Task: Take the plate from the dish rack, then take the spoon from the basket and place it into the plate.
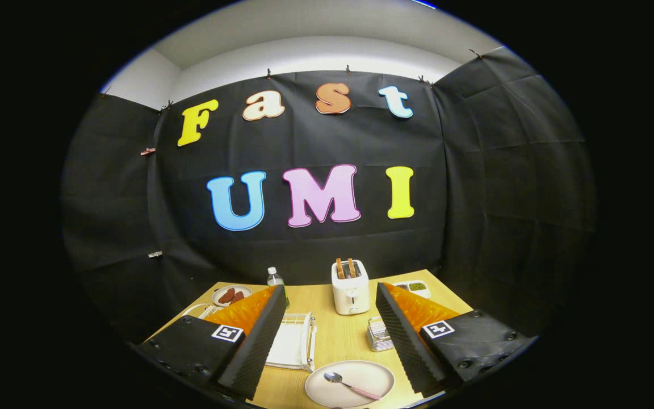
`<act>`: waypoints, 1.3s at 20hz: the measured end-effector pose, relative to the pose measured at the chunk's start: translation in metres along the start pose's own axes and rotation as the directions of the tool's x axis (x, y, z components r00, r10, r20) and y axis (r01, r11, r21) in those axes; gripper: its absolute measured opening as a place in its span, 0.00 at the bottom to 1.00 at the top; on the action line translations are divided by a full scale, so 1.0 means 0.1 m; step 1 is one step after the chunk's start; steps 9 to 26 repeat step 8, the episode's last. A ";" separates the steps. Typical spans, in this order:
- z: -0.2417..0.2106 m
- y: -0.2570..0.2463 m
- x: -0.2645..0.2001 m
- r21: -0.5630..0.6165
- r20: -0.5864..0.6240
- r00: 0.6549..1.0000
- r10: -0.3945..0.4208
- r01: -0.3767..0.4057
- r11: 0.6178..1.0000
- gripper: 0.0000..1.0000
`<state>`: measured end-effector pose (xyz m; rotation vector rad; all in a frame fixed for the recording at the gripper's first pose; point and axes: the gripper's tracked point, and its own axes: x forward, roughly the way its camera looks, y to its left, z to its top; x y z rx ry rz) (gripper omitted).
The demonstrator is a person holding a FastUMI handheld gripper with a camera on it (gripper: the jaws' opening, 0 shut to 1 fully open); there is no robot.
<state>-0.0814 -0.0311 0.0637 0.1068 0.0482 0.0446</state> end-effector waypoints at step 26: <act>0.00 -0.05 -0.01 0.003 -0.009 1.000 0.012 -0.012 1.000 0.98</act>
